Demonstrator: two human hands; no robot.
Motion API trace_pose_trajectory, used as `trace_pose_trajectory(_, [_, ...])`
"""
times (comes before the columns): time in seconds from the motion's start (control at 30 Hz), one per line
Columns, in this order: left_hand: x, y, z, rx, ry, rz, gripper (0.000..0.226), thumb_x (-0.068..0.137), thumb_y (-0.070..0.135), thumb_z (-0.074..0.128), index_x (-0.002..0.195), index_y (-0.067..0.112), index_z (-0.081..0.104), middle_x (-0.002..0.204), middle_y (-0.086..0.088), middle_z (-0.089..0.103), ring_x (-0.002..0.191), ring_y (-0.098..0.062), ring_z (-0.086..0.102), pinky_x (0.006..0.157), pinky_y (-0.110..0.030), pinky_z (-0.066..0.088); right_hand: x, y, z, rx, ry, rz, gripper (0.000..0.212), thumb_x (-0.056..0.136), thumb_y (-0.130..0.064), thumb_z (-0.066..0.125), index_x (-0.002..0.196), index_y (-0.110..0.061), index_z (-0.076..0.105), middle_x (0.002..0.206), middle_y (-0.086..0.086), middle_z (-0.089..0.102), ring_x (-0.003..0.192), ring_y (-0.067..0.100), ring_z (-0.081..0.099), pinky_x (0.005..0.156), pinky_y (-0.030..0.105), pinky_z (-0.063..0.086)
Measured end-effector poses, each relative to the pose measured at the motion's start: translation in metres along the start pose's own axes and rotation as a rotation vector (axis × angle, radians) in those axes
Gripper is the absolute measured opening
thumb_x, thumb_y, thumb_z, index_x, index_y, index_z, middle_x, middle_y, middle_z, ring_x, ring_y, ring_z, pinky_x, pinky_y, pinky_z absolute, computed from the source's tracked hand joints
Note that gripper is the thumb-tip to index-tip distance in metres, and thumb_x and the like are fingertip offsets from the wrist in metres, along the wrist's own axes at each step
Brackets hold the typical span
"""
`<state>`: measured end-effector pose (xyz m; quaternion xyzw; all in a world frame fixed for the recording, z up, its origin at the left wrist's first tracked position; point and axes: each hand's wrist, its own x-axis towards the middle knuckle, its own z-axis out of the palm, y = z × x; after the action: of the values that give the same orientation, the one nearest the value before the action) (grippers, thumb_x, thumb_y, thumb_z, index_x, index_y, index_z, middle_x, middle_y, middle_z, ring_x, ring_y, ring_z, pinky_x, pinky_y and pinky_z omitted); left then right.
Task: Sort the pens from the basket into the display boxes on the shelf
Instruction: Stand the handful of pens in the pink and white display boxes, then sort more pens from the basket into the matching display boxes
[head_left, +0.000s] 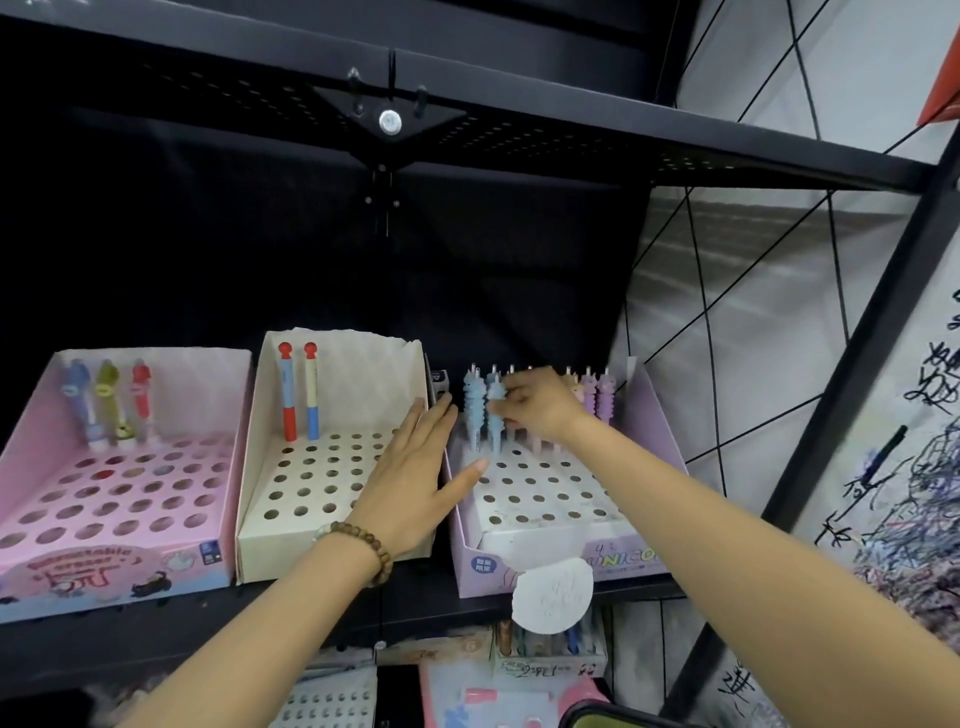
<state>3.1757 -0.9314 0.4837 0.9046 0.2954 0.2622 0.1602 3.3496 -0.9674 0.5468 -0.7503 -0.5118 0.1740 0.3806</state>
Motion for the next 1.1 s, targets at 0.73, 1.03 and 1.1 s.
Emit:
trace_pose_trajectory(0.73, [-0.161, 0.194, 0.234, -0.159, -1.240, 0.278, 0.066, 0.096, 0.049, 0.041, 0.147, 0.011, 0.026, 0.149, -0.008, 0.034, 0.132, -0.023, 0.038, 0.111, -0.035, 0.031, -0.358, 0.276, -0.087, 0.284, -0.372, 0.877, 0.033, 0.096, -0.024, 0.051, 0.120, -0.002, 0.058, 0.124, 0.017, 0.062, 0.097, 0.021, 0.063, 0.085, 0.025, 0.052])
trace_pose_trajectory(1.03, [-0.188, 0.222, 0.360, 0.412, -1.199, 0.533, 0.118, 0.069, 0.070, 0.065, 0.150, 0.006, 0.008, 0.158, -0.017, 0.005, 0.145, -0.033, 0.008, 0.118, -0.043, 0.015, -0.408, 0.338, -0.063, 0.621, 0.110, 1.022, 0.033, 0.099, -0.013, 0.045, 0.126, 0.005, 0.053, 0.116, 0.022, 0.061, 0.078, 0.020, 0.060, 0.071, 0.027, 0.050])
trace_pose_trajectory(1.1, [-0.192, 0.223, 0.374, 0.385, -1.192, 0.475, 0.125, 0.065, 0.067, 0.071, 0.150, 0.006, 0.001, 0.158, -0.017, 0.006, 0.144, -0.034, 0.011, 0.115, -0.041, 0.017, -0.411, 0.342, -0.062, 0.637, 0.111, 1.036, 0.033, 0.099, -0.011, 0.045, 0.126, 0.006, 0.052, 0.114, 0.022, 0.061, 0.081, 0.024, 0.061, 0.076, 0.029, 0.050])
